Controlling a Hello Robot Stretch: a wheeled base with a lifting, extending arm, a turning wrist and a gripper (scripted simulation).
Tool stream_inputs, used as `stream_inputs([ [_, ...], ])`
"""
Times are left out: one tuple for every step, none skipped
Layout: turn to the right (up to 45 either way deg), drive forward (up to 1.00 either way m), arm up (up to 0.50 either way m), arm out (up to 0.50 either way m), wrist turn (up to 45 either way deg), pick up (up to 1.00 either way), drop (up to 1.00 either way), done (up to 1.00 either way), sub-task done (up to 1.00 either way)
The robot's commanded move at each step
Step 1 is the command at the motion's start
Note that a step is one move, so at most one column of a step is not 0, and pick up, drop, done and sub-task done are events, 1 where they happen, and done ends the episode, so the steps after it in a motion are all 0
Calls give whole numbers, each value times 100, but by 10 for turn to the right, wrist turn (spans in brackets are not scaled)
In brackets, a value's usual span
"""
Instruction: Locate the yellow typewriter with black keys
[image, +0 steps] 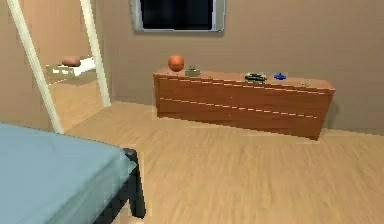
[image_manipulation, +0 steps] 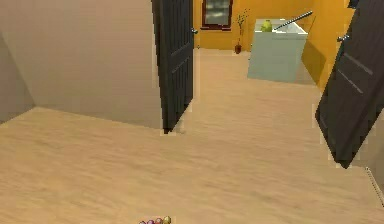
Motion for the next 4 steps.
stream_inputs([
  [120, 0, 0, 0, 0, 0, 0, 0, 0],
  [0, 75, 0, 0, 0, 0, 0, 0, 0],
  [360, 0, 0, 0, 0, 0, 0, 0, 0],
  [0, 100, 0, 0, 0, 0, 0, 0, 0],
])
